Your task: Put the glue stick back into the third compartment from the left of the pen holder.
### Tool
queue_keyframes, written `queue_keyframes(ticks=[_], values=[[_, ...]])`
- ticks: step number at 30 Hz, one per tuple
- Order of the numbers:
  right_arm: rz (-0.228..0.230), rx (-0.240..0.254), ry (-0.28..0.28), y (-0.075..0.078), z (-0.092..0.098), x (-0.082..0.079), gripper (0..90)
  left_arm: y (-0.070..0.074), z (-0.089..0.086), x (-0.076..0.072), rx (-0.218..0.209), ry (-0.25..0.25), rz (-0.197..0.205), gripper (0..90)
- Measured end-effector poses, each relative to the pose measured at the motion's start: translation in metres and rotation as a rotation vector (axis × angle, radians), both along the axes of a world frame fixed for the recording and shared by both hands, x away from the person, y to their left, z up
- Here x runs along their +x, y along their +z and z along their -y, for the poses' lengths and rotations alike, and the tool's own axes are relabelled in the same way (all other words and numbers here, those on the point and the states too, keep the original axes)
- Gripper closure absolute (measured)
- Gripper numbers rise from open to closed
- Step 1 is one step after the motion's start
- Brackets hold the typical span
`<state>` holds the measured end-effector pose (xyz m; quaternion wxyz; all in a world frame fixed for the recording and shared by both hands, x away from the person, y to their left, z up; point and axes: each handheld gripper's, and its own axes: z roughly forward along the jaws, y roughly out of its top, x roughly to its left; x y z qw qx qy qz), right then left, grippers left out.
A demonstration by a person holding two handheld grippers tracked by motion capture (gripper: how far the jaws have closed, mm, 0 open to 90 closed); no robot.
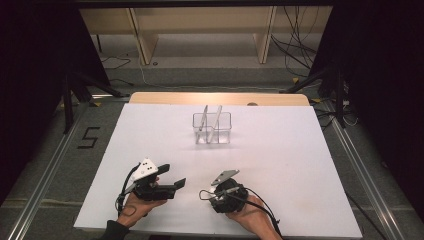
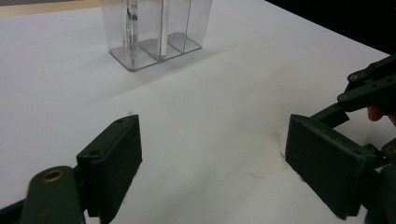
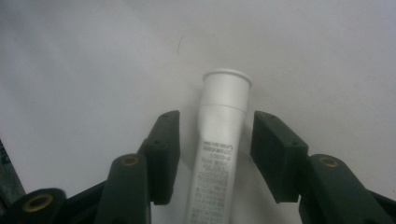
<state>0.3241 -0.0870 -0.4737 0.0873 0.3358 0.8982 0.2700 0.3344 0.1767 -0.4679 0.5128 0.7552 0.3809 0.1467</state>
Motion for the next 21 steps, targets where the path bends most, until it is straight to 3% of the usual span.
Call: queue_keyframes(ticks=[21], values=[[-0.007,-0.069,-0.023,0.0008,-0.0096,0.0005,64.7,-0.0012,0.0017,0.0000,0.013,-0.005,-0.001,18.1]])
